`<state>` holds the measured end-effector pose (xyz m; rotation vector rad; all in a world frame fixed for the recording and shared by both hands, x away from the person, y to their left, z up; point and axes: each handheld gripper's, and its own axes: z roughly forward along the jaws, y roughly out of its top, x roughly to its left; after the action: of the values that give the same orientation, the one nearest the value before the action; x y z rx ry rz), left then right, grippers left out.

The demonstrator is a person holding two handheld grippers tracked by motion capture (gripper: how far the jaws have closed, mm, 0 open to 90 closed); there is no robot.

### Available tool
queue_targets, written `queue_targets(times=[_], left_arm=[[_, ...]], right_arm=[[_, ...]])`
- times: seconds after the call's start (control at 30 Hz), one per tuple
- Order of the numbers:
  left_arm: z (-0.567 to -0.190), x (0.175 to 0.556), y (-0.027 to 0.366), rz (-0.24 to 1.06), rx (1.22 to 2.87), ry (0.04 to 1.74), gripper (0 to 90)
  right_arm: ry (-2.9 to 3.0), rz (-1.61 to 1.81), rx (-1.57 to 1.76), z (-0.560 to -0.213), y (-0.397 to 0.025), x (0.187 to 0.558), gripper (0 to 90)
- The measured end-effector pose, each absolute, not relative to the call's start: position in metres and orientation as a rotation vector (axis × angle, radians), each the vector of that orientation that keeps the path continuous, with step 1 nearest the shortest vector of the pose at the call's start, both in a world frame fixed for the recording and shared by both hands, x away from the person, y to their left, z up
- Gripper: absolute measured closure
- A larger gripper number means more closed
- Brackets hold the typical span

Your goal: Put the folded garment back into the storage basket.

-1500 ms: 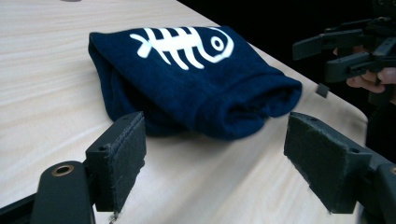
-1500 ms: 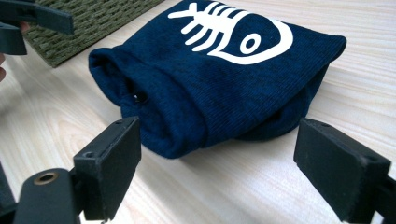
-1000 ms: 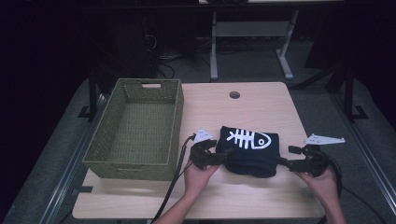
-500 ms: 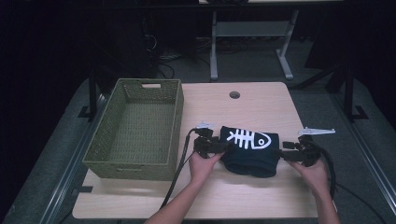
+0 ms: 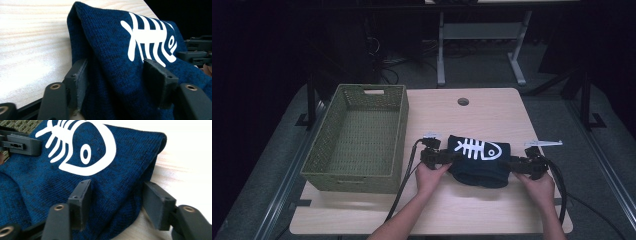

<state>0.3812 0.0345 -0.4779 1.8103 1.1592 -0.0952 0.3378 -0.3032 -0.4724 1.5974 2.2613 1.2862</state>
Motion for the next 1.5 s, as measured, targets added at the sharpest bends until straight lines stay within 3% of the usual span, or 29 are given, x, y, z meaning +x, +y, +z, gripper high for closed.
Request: queue_targets(times=[0.27,0.57,0.8,0.87,0.93,0.97,1.0,1.17,1.5], left_arm=[[-0.477,0.38,0.034,-0.078,1.821,1.157,38.8],[-0.473,0.376,0.029,-0.028,1.821,1.205,28.8],[-0.474,0.374,0.029,-0.001,1.831,1.208,28.2],[-0.475,0.374,0.028,-0.014,1.831,1.202,31.3],[-0.476,0.374,0.029,-0.047,1.826,1.199,39.3],[-0.476,0.374,0.029,-0.067,1.82,1.202,47.7],[-0.477,0.374,0.029,-0.092,1.82,1.195,47.7],[-0.481,0.373,0.032,-0.174,1.775,1.186,65.8],[-0.476,0.371,0.033,-0.244,1.748,1.156,69.5]], right_arm=[[2.243,1.261,1.645,-0.475,-0.304,0.339,43.3],[2.22,1.24,1.612,-0.476,-0.298,0.333,49.5],[2.204,1.249,1.619,-0.477,-0.298,0.331,51.9],[2.2,1.25,1.621,-0.477,-0.297,0.331,53.9],[2.202,1.256,1.62,-0.478,-0.297,0.331,57.6],[2.204,1.264,1.623,-0.478,-0.296,0.331,62.2],[2.204,1.264,1.623,-0.478,-0.296,0.331,62.2],[2.209,1.328,1.63,-0.479,-0.296,0.33,69.8],[2.187,1.42,1.626,-0.466,-0.302,0.319,70.5]])
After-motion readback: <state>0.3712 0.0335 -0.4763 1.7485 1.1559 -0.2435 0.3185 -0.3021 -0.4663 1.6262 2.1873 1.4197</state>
